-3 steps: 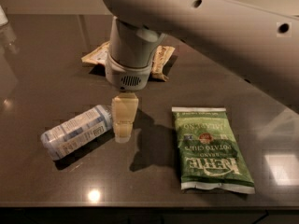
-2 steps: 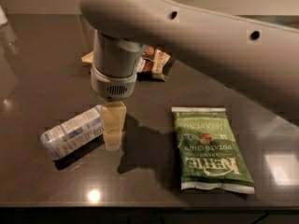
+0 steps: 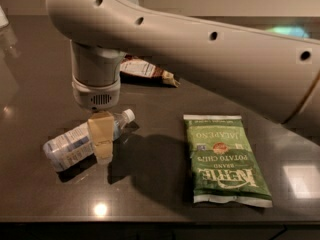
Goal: Pick blue plastic bottle
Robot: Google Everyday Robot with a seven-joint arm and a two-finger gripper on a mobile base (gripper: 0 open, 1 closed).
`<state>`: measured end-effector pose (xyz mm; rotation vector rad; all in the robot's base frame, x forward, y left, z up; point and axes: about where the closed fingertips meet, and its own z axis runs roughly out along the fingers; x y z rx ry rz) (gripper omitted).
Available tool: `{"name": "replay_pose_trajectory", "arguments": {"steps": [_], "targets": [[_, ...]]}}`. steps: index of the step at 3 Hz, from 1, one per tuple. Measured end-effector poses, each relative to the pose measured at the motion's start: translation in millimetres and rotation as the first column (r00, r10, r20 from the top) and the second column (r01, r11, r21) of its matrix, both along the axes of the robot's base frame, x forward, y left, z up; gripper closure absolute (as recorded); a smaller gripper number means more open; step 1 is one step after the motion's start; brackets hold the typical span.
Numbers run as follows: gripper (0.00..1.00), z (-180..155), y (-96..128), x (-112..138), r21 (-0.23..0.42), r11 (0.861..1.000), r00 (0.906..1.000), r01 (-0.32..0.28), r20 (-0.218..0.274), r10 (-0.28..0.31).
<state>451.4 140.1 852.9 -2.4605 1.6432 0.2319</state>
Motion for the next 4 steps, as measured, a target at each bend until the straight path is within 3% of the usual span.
{"name": "replay_pose_trajectory", "arguments": {"steps": [2, 4], "targets": [[0.41, -7.3, 14.3, -4.4, -0.059, 0.996, 0.9974, -0.065, -0.036, 0.063], [0.87, 19.4, 16.6, -3.5, -0.053, 0.997, 0.9977, -0.064, -0.026, 0.063]]}}
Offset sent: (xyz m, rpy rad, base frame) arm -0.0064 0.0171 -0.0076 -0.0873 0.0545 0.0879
